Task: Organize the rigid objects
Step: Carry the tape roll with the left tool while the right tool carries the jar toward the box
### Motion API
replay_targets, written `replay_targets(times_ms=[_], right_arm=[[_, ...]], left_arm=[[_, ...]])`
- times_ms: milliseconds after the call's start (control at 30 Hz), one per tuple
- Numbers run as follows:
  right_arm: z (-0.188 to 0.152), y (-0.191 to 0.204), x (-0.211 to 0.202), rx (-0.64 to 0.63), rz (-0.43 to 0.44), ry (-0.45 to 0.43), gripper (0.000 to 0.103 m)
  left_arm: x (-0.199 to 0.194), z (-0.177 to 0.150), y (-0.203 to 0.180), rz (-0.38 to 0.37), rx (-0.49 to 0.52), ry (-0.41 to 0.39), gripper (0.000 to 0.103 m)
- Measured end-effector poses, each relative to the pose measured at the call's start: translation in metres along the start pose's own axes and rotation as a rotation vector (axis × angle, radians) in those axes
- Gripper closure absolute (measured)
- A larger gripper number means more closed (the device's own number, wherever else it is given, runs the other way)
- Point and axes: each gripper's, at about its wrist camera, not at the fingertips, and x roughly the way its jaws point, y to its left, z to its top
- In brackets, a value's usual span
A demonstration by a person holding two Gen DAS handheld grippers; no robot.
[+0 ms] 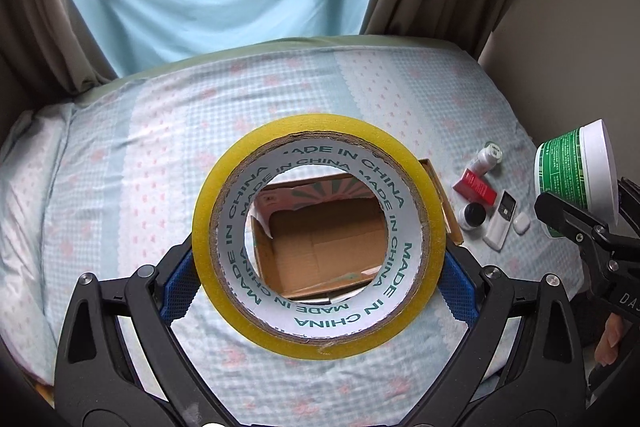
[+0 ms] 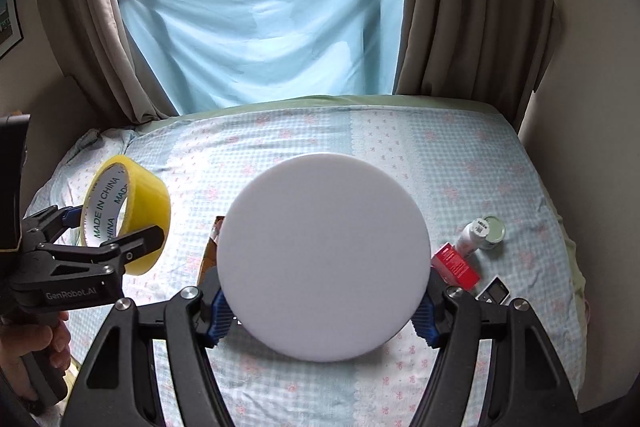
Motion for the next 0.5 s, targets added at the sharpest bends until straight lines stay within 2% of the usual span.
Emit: replay_targets(times_ms=[167, 500], right_arm=[[0.001, 0.022, 0.031, -0.058, -0.002, 0.066, 0.037], [-0.005, 0.012, 0.143, -0.155, -0.015, 0.26, 0.037]], left_arm=[[0.038, 0.003, 0.007, -0.03, 0.032, 0.07, 0.006], [0.16, 0.003, 0.007, -0.068, 0.116, 0.26, 0.006]])
